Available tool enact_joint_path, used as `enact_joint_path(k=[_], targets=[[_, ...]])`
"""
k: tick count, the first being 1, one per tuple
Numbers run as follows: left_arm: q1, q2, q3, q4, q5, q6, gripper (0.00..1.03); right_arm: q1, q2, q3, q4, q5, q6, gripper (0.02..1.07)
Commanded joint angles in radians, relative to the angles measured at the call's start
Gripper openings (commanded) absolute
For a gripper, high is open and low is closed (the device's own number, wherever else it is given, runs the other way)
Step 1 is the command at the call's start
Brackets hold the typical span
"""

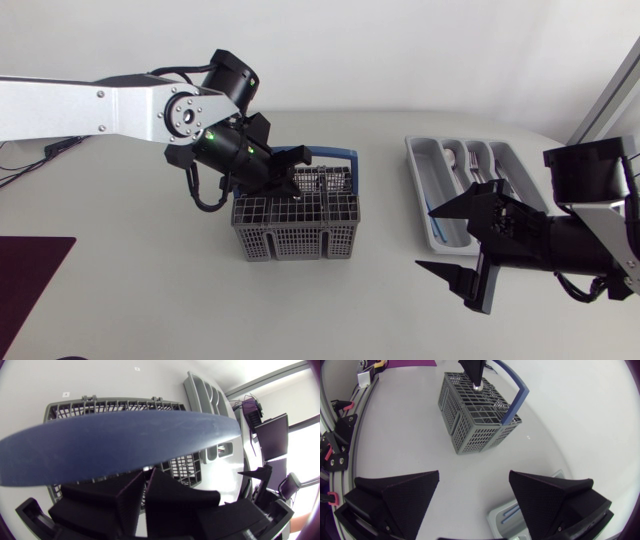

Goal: Unload the cutlery basket into the drawer organizer.

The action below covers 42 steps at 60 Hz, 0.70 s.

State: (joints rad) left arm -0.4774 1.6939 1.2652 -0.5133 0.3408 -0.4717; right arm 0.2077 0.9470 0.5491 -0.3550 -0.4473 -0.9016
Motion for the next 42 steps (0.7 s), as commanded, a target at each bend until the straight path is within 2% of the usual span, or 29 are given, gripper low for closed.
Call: enact_joint_path(k=[1, 31, 42], targets=[[0.000, 0.029, 0.013, -0.002, -0.003, -0.019, 0.20, 0.009, -0.007, -0.034, 0.004, 0.004, -0.008, 1.02], [0.028, -0.080, -0.043, 0.009, 0.033, -0.019, 0.20, 0.029, -0.028, -0.035, -0.006, 0.016, -0.005, 1.02], [0.046, -0.142, -0.066, 0.009, 0.095, -0.022, 0.20, 0.061, -0.042, -0.032, -0.015, 0.036, 0.006, 1.02]])
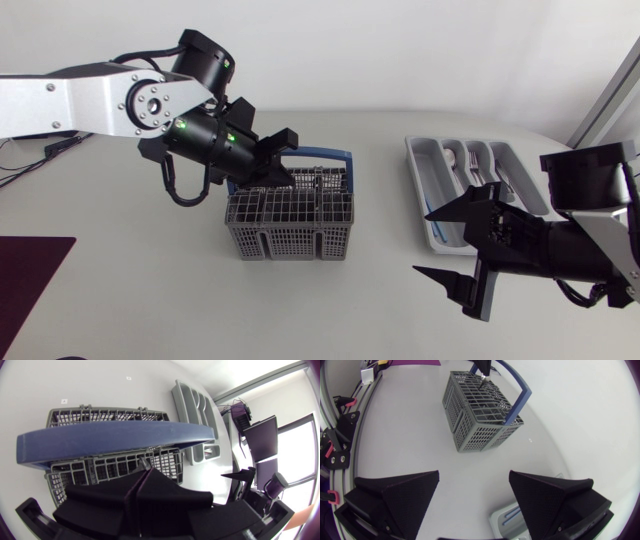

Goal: Unload the cutlery basket into the drawer organizer.

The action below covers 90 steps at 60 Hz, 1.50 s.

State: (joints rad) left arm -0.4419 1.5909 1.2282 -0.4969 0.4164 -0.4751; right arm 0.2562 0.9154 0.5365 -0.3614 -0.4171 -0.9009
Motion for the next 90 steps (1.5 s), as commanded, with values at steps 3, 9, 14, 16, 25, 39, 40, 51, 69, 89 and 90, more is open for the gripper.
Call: enact_joint_path(k=[3, 9, 14, 16, 25, 39, 40, 51, 69, 89, 90], targets=[[0.009, -0.051, -0.033, -0.008, 0.028, -0.020, 0.20, 0.023, -0.016, -0.018, -0.011, 0.017, 0.010, 1.02], [0.011, -0.069, -0.041, -0.008, 0.050, -0.023, 0.20, 0.040, -0.038, -0.018, -0.027, 0.029, 0.019, 1.02], [0.012, -0.092, -0.049, -0.011, 0.068, -0.025, 0.20, 0.041, -0.052, -0.018, -0.039, 0.035, 0.019, 1.02], [0.012, -0.103, -0.050, -0.009, 0.084, -0.025, 0.20, 0.043, -0.056, -0.017, -0.042, 0.038, 0.022, 1.02], [0.002, -0.146, -0.053, -0.011, 0.116, -0.031, 0.20, 0.072, -0.078, 0.002, -0.067, 0.060, 0.039, 1.02], [0.006, -0.227, -0.042, -0.043, 0.117, -0.040, 0.20, 0.107, -0.095, 0.010, -0.077, 0.083, 0.063, 1.02], [0.008, -0.235, -0.038, -0.052, 0.117, -0.040, 0.20, 0.109, -0.095, 0.011, -0.077, 0.084, 0.065, 1.02], [0.014, -0.286, -0.006, -0.108, 0.116, -0.036, 0.20, 0.137, -0.107, 0.020, -0.079, 0.098, 0.091, 1.02], [-0.034, -0.321, 0.019, -0.184, 0.117, 0.085, 0.20, 0.143, -0.116, 0.048, -0.082, 0.074, 0.135, 1.02], [-0.181, -0.261, 0.007, -0.216, 0.140, 0.398, 0.19, 0.147, -0.041, 0.097, -0.070, -0.031, 0.181, 1.02], [-0.189, -0.256, 0.008, -0.218, 0.140, 0.417, 0.19, 0.149, -0.032, 0.102, -0.067, -0.045, 0.189, 1.02]])
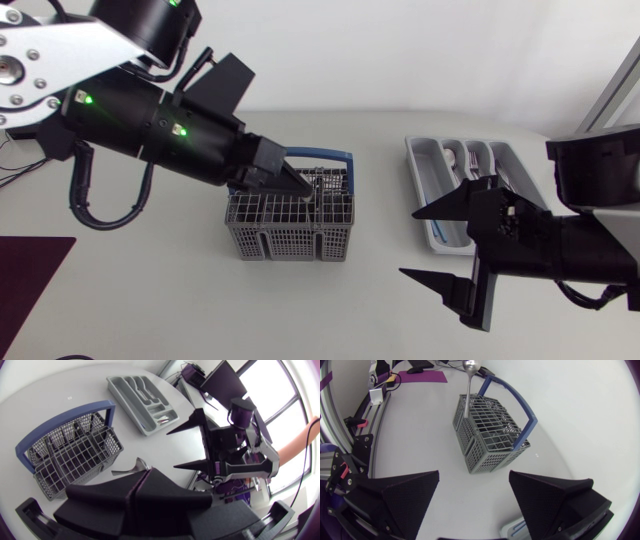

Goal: Unload the cutlery basket into the drawer organizer.

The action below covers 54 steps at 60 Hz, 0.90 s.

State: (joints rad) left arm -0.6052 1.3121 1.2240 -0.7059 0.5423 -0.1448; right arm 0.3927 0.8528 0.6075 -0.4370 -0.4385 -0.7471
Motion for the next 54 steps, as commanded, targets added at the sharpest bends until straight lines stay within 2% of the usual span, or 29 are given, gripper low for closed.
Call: enact_joint_path(k=[1, 15, 31, 37, 43, 50, 52, 54], targets=[[-0.033, 0.027, 0.012, -0.014, 0.015, 0.103, 0.19, 0.012, 0.037, 0.034, 0.012, -0.031, 0.038, 1.02], [-0.136, 0.042, 0.032, -0.098, 0.016, 0.330, 0.18, 0.072, 0.124, 0.071, 0.049, -0.141, 0.054, 1.02], [-0.182, 0.098, 0.104, -0.222, 0.044, 0.501, 0.17, 0.196, 0.200, 0.101, 0.046, -0.204, 0.022, 1.01], [-0.188, 0.113, 0.131, -0.253, 0.058, 0.528, 0.17, 0.210, 0.219, 0.121, 0.032, -0.249, 0.003, 0.94], [-0.189, 0.124, 0.152, -0.279, 0.070, 0.553, 0.17, 0.201, 0.241, 0.150, -0.002, -0.295, -0.034, 0.83], [-0.186, 0.133, 0.170, -0.299, 0.091, 0.564, 0.17, 0.189, 0.262, 0.170, -0.046, -0.333, -0.090, 0.66], [-0.186, 0.138, 0.181, -0.300, 0.094, 0.564, 0.17, 0.186, 0.267, 0.172, -0.055, -0.339, -0.110, 0.56], [-0.186, 0.139, 0.183, -0.303, 0.094, 0.564, 0.17, 0.184, 0.267, 0.172, -0.058, -0.344, -0.117, 0.53]])
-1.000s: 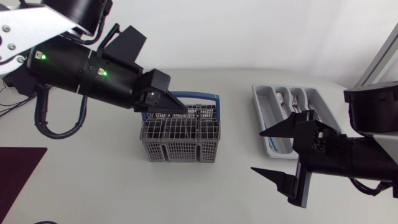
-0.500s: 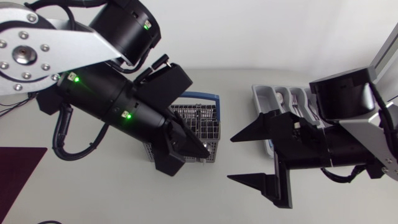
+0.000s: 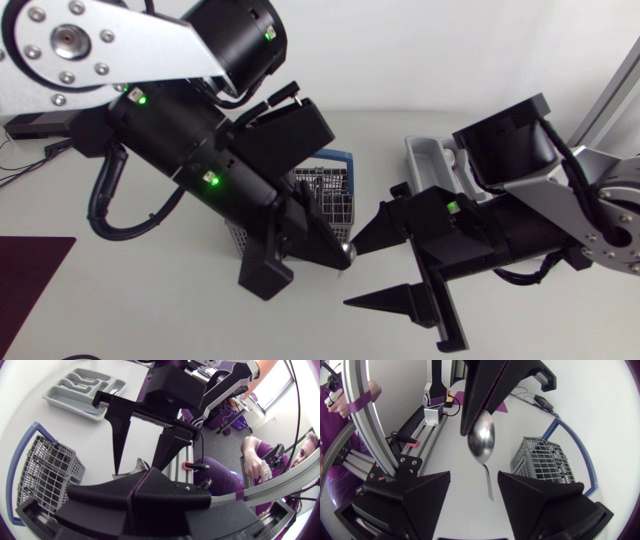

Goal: Unload the cutlery basket into the drawer organizer.

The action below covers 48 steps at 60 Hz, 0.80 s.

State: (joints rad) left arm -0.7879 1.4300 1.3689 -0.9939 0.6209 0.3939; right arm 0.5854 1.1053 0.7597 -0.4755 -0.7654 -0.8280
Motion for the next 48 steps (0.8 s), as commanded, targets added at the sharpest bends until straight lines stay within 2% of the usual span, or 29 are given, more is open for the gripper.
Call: enact_joint_path(k=[1, 11, 12, 16, 21, 35, 42, 48], targets=[[-0.004, 0.024, 0.039, -0.015, 0.017, 0.025, 0.17, -0.010, 0.016, 0.021, -0.023, -0.020, -0.045, 0.49], [-0.005, 0.035, 0.052, -0.017, 0.020, 0.022, 0.17, -0.036, 0.019, 0.029, -0.051, -0.049, -0.077, 0.33], [-0.005, 0.038, 0.055, -0.017, 0.020, 0.020, 0.16, -0.039, 0.021, 0.030, -0.051, -0.049, -0.079, 0.29], [-0.005, 0.044, 0.065, -0.018, 0.022, 0.017, 0.16, -0.048, 0.025, 0.033, -0.051, -0.055, -0.079, 0.22], [-0.007, 0.050, 0.076, -0.018, 0.023, 0.011, 0.16, -0.062, 0.027, 0.036, -0.060, -0.074, -0.091, 0.17], [-0.028, 0.055, 0.098, -0.022, 0.023, -0.004, 0.16, -0.062, 0.030, 0.049, -0.072, -0.081, -0.099, 0.15], [-0.034, 0.058, 0.098, -0.022, 0.023, -0.010, 0.16, -0.071, 0.037, 0.049, -0.064, -0.087, -0.102, 0.20], [-0.034, 0.060, 0.107, -0.022, 0.022, -0.015, 0.16, -0.071, 0.034, 0.049, -0.074, -0.091, -0.106, 0.19]])
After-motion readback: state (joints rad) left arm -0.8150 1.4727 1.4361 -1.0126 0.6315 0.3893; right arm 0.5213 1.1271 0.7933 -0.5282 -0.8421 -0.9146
